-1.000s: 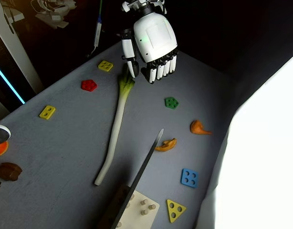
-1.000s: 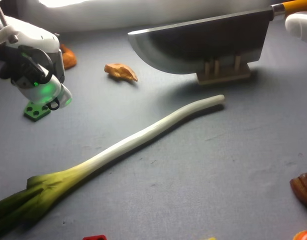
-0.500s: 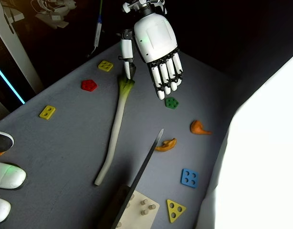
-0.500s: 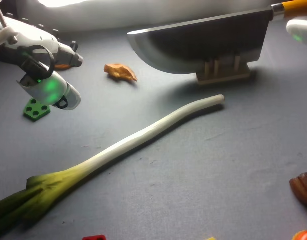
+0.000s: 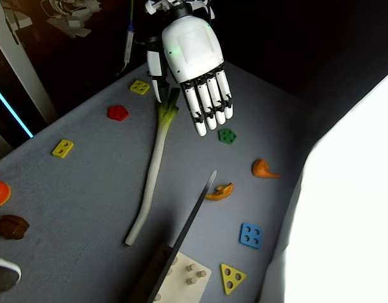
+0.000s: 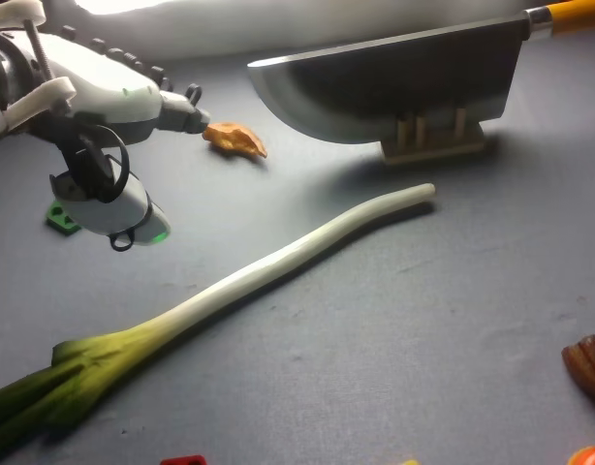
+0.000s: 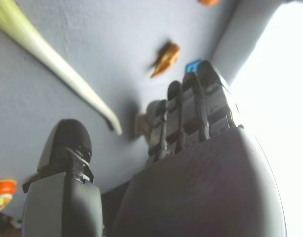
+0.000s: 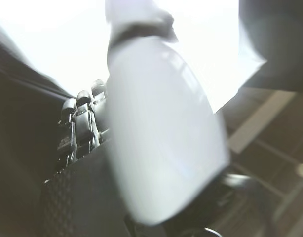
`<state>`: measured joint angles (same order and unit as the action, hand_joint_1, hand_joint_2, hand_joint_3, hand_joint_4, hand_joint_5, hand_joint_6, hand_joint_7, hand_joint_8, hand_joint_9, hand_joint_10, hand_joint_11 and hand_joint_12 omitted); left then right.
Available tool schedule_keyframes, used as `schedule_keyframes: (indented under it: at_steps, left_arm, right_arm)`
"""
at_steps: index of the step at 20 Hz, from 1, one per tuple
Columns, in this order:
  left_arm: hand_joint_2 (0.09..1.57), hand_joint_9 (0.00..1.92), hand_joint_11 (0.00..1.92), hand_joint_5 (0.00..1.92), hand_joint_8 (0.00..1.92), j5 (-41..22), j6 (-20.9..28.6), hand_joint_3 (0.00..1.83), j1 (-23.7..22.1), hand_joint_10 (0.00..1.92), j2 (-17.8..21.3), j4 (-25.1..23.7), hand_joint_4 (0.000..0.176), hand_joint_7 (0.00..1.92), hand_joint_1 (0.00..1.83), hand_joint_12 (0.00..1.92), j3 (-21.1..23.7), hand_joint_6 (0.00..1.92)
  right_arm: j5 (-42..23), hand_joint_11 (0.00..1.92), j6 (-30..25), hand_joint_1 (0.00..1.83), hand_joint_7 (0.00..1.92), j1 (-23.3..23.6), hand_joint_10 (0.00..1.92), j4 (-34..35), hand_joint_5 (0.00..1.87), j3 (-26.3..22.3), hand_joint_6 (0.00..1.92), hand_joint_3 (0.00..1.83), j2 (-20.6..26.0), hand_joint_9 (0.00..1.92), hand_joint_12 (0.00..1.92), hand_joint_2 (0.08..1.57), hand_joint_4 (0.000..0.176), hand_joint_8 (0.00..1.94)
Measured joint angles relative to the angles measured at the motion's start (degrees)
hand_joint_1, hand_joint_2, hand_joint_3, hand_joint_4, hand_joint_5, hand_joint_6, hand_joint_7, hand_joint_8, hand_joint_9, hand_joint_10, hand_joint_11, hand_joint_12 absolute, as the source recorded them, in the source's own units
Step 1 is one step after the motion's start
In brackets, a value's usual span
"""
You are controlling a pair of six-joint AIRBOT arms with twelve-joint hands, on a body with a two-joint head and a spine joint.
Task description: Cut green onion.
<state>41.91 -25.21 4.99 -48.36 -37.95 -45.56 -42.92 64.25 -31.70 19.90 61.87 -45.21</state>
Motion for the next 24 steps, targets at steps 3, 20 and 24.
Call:
schedule_keyframes:
  at_steps: [3, 20, 24]
  left_arm:
    - [1.13, 0.15, 0.0, 0.12, 0.0, -0.7, 2.6, 0.0, -1.1, 0.01, 0.0, -1.9, 0.027, 0.2, 0.81, 0.48, 0.7, 0.01]
    - [1.15, 0.11, 0.0, 0.04, 0.0, 1.7, 12.6, 0.0, 3.7, 0.0, -2.0, -13.8, 0.059, 0.11, 0.77, 0.46, 2.9, 0.0]
    - [1.13, 0.16, 0.0, 0.11, 0.01, 6.8, 12.8, 0.0, 3.7, 0.02, -3.0, -15.1, 0.049, 0.2, 0.82, 0.63, 4.6, 0.01]
  right_arm:
    - [2.9, 0.0, -2.2, 1.18, 0.0, -1.0, 0.0, -0.2, 0.0, 5.7, 0.0, 0.0, -4.0, 0.0, 0.0, 1.05, 0.012, 0.0]
    - [3.8, 0.0, -6.0, 1.05, 0.0, -0.7, 0.0, -7.6, 0.0, 28.8, 0.0, 0.0, -22.1, 0.0, 0.0, 1.03, 0.0, 0.0]
    - [3.8, 0.0, -7.8, 1.01, 0.0, 0.1, 0.0, -9.0, 0.0, 32.6, 0.0, 0.0, -25.2, 0.0, 0.0, 1.05, 0.0, 0.0]
